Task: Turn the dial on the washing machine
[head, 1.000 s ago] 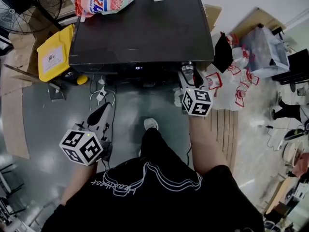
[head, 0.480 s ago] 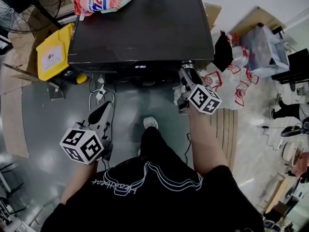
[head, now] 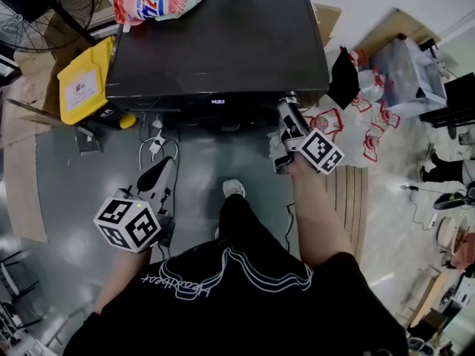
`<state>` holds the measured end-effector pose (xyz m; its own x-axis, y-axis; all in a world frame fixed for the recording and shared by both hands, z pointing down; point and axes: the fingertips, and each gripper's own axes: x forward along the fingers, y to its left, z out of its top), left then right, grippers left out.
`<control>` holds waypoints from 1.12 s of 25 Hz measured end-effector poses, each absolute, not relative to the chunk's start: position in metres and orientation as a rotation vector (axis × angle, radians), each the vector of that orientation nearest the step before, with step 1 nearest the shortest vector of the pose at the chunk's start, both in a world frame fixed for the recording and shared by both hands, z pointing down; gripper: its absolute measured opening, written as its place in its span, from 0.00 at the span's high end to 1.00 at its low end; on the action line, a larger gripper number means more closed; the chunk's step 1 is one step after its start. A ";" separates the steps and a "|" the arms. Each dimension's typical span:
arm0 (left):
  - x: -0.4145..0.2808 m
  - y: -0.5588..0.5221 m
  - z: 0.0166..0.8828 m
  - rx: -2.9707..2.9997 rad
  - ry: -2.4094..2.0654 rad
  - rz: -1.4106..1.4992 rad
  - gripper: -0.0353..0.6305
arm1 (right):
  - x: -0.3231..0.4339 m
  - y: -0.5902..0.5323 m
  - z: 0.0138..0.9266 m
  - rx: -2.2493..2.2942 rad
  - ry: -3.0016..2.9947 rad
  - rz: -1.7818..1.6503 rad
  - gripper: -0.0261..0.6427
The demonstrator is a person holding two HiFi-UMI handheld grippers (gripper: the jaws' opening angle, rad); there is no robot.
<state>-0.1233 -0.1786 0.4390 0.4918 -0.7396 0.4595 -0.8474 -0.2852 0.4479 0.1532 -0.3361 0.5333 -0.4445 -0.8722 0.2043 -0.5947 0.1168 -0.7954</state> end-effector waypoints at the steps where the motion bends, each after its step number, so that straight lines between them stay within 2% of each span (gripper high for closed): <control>1: -0.123 -0.178 0.439 2.084 -1.299 0.214 0.94 | 0.153 -0.336 0.533 -1.432 2.083 -1.245 0.54; 6: -0.122 -0.178 0.441 2.085 -1.293 0.224 0.94 | 0.153 -0.335 0.534 -1.494 2.148 -1.199 0.54; 10: -0.119 -0.177 0.443 2.088 -1.284 0.235 0.94 | 0.154 -0.333 0.532 -1.649 2.318 -1.027 0.52; 20: -0.118 -0.181 0.446 2.088 -1.281 0.235 0.94 | 0.150 -0.324 0.526 -2.050 2.863 -0.227 0.49; 28: -0.126 -0.183 0.447 2.078 -1.298 0.242 0.94 | 0.135 -0.327 0.526 -2.235 2.986 0.258 0.48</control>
<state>-0.1263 -0.1830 0.4474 0.4885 -0.7296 0.4786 -0.8529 -0.2837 0.4382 0.1353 -0.3266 0.5255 -0.1743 -0.9109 0.3739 -0.8335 0.3387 0.4366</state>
